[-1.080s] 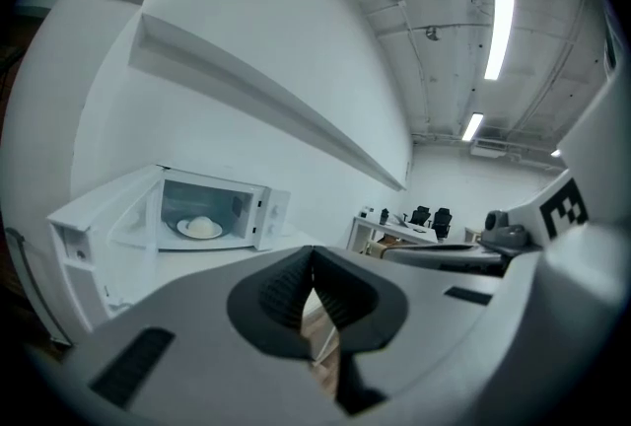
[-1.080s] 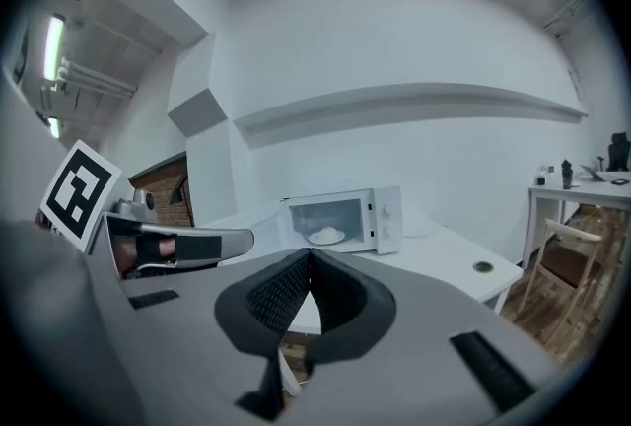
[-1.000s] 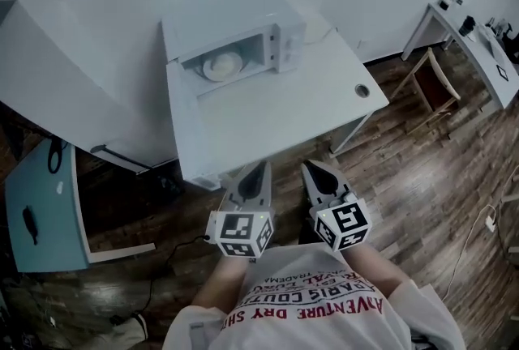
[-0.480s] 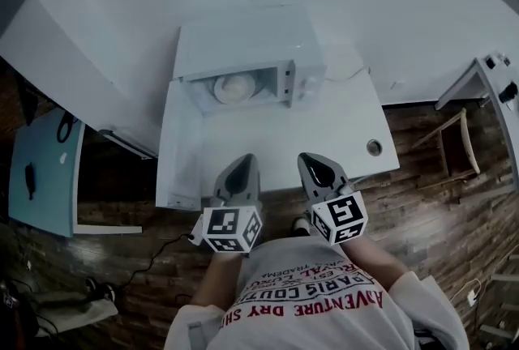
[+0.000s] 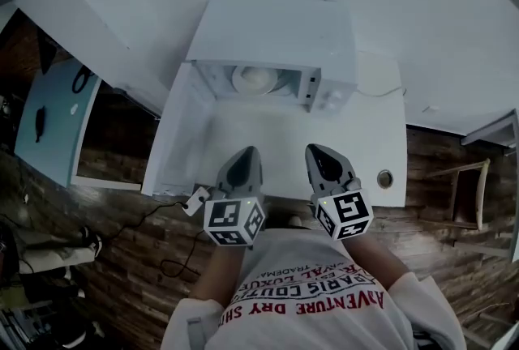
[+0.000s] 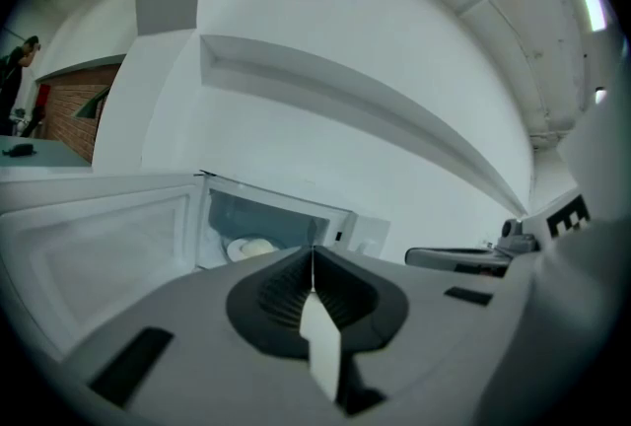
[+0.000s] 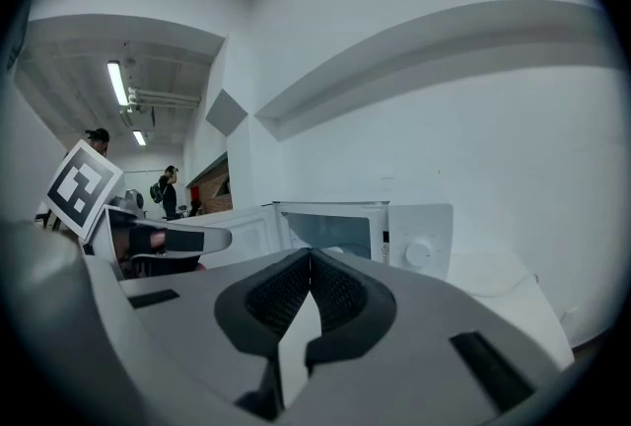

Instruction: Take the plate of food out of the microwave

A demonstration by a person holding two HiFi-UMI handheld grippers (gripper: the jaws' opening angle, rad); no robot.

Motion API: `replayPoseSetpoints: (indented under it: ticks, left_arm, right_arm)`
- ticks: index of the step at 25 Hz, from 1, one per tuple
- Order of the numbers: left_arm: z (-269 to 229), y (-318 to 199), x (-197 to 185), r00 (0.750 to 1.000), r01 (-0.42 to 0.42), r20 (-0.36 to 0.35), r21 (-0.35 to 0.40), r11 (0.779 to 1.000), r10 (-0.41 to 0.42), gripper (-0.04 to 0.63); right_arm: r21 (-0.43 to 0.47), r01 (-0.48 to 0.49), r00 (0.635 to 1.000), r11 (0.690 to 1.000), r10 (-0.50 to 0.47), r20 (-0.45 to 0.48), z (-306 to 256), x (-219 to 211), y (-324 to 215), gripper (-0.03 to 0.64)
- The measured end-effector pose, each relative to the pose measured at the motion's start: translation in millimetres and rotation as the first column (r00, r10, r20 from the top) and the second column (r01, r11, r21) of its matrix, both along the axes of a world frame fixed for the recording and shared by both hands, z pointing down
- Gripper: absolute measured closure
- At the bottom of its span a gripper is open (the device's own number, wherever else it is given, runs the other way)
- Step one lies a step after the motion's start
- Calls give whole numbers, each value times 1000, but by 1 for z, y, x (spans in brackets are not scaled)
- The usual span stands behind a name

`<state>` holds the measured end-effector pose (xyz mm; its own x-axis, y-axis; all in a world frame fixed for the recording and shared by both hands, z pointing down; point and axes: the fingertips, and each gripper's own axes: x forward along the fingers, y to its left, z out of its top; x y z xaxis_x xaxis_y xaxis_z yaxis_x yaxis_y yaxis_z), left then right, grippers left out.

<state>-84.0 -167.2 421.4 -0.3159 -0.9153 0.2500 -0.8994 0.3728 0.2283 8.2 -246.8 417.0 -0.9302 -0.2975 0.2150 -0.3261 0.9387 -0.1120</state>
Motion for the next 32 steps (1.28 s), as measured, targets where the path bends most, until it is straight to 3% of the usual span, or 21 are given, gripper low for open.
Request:
replayPoseSetpoints:
  ticks: [7, 12, 16, 24, 27, 29, 31, 32]
  left_arm:
    - [28, -23, -34, 997, 30, -68, -29, 999, -31, 589]
    - [51, -55, -59, 995, -26, -94, -31, 999, 23, 588]
    - [70, -68, -83, 992, -28, -128, -53, 998, 22, 588]
    - [127, -85, -132, 981, 7, -191, -184, 983, -43, 588]
    - [141, -96, -146, 953, 16, -295, -165, 986, -65, 536]
    - [149, -103, -152, 917, 27, -391, -131, 991, -77, 519]
    - [159, -108, -158, 859, 61, -503, -87, 994, -97, 506]
    - [165, -111, -161, 817, 87, -566, -64, 994, -108, 502]
  right_arm:
    - [27, 63, 996, 998, -61, -64, 25, -35, -26, 607]
    - [25, 79, 992, 997, -76, -99, 34, -59, -42, 606]
    - [26, 86, 989, 996, -83, -120, 40, -81, -57, 606]
    - [50, 67, 984, 996, -57, -170, 64, -119, -75, 606]
    - [53, 68, 981, 996, -57, -184, 72, -132, -77, 607]
    - [50, 71, 979, 996, -60, -192, 77, -136, -76, 607]
    - [46, 71, 978, 996, -60, -202, 82, -139, -75, 606]
    - [46, 67, 977, 997, -56, -207, 85, -140, -76, 606]
